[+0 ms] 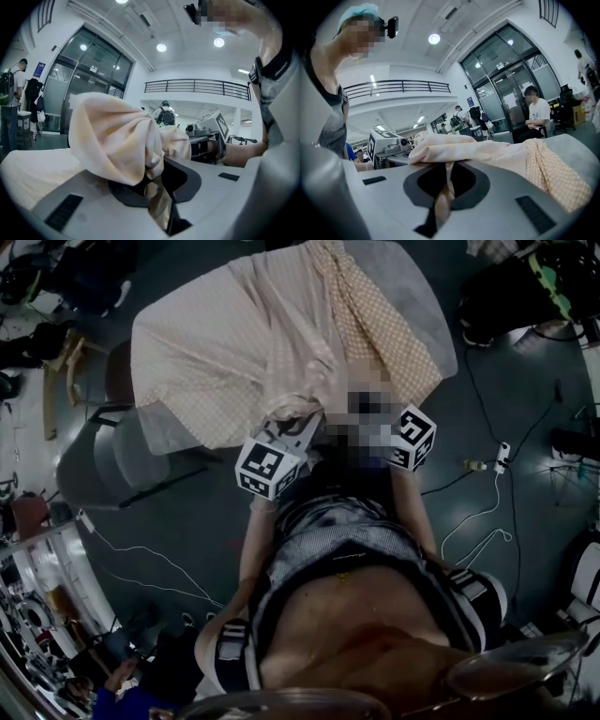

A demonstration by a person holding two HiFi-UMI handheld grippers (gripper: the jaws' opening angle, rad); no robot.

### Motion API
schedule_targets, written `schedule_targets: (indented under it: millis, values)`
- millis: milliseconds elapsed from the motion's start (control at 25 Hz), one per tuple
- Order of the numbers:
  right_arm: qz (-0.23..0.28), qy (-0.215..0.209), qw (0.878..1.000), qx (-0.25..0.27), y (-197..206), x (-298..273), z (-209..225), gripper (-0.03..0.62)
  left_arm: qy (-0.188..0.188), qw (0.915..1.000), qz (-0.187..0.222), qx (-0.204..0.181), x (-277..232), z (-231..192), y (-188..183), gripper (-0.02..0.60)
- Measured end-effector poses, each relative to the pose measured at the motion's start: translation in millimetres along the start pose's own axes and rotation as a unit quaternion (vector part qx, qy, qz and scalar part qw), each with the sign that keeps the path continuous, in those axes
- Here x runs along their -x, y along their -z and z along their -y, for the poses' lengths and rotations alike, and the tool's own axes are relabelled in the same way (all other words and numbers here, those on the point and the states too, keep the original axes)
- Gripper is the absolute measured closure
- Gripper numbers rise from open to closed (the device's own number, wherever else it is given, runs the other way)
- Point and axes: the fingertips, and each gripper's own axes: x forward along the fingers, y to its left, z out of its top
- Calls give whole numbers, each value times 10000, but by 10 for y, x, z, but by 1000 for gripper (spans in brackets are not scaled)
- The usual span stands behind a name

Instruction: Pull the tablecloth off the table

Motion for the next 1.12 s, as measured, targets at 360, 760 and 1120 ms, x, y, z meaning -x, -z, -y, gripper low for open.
schedule_targets:
  millis: [360,760,1120]
  values:
    - [122,130,9998,3,62,236,-84,531,218,9997,-46,-116,-21,256,36,532]
    - [198,-126,9997,-99,122,756,-10,531,106,9999,-24,-65,-289,711,31,531]
    - [16,-505,9987,93,100,1098,-58,531,-244,9996,158,63,-385,1050,-20,532]
